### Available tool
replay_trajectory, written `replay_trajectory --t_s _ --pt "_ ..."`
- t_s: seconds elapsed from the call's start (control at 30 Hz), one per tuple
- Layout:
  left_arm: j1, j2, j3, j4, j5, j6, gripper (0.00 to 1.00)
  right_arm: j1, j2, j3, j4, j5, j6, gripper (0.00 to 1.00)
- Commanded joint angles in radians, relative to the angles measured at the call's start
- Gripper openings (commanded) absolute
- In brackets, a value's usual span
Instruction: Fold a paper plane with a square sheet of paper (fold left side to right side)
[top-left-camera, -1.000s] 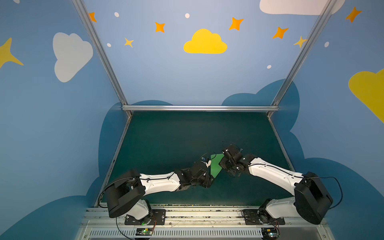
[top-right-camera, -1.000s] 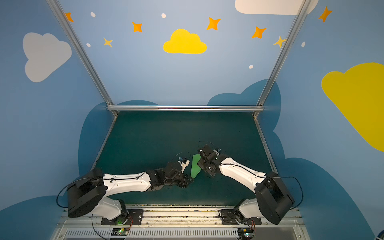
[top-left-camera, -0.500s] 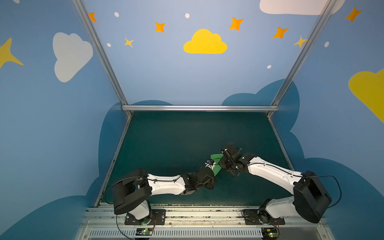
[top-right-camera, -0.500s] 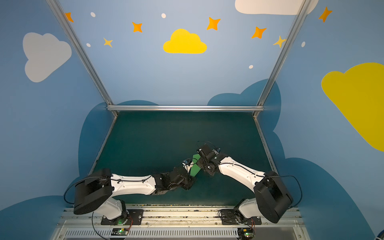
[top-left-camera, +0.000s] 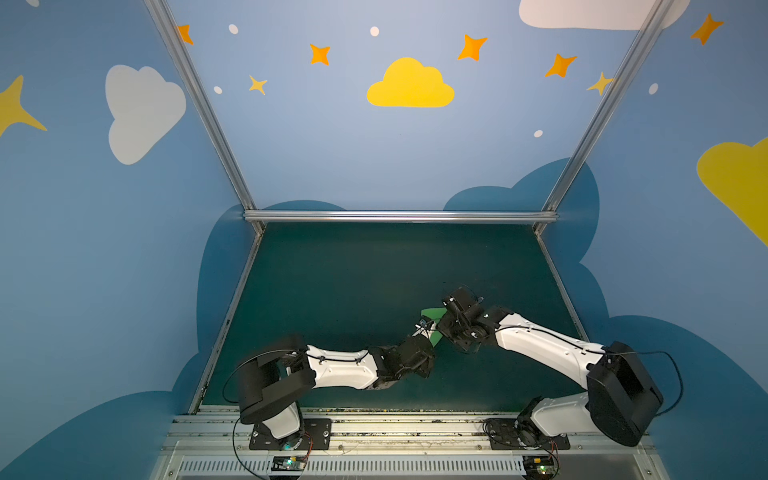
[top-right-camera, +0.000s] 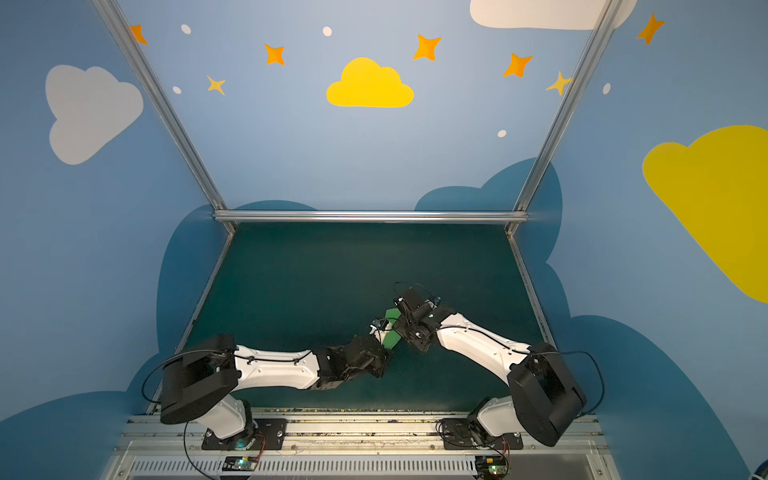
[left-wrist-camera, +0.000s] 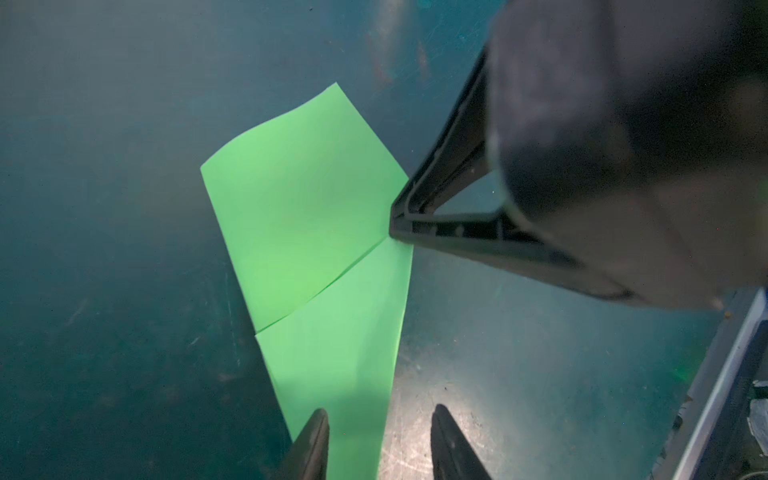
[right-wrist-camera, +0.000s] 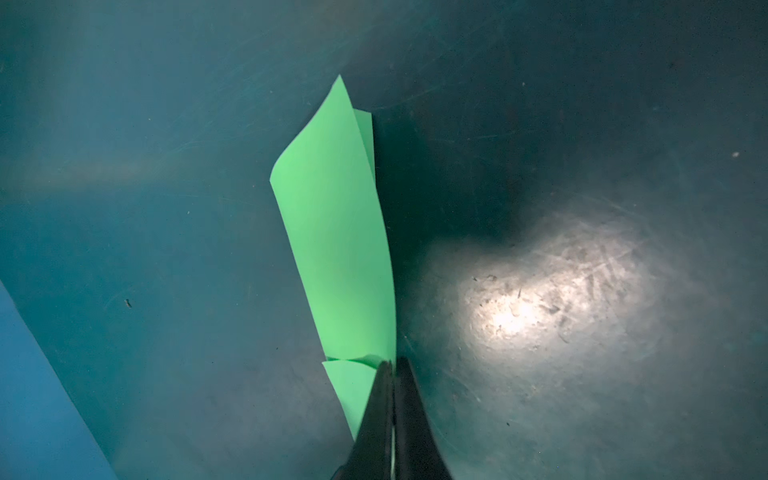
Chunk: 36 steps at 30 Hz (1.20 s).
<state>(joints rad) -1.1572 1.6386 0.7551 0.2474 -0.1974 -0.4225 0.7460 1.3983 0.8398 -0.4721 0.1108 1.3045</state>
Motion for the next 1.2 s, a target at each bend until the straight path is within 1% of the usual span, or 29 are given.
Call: replay_trajectory --t_s 0.0,0.2,0.37,0.57,0.6,0.67,0.73,0.83,0.97,1.17 --pt "-0.002 0.019 0.019 0.027 -0.017 0.016 0.42 0.002 0.005 0.020 -0.015 -0.008 0.012 0.00" --pt "-0.002 0.044 0.027 0.029 -0.029 0.012 0.39 0.000 0.001 0.018 -0.013 -0.015 0.013 0.00" --pt "-0.002 0.062 0.043 0.015 -0.042 0.012 0.32 -0.002 -0.002 0.018 -0.010 -0.022 0.015 0.00" --pt "-0.003 0.076 0.054 0.009 -0.054 0.015 0.27 -0.003 -0.002 0.017 -0.005 -0.033 0.021 0.00" --pt "-0.003 0.078 0.055 0.007 -0.056 0.016 0.28 -0.003 -0.002 0.016 -0.004 -0.033 0.021 0.00" --pt "-0.001 0.080 0.057 0.005 -0.053 0.017 0.38 -0.004 -0.004 0.017 -0.003 -0.036 0.022 0.00" --pt "-0.002 0.083 0.058 0.003 -0.057 0.015 0.44 -0.004 -0.006 0.018 0.000 -0.039 0.023 0.00" --pt "-0.002 0.092 0.061 -0.002 -0.061 0.016 0.45 -0.004 -0.006 0.021 0.000 -0.042 0.022 0.00" --pt "-0.003 0.111 0.068 -0.011 -0.064 0.016 0.39 -0.004 -0.010 0.019 -0.001 -0.044 0.025 0.00" --pt "0.000 0.122 0.074 -0.013 -0.067 0.023 0.24 -0.004 -0.015 0.015 0.001 -0.047 0.033 0.00"
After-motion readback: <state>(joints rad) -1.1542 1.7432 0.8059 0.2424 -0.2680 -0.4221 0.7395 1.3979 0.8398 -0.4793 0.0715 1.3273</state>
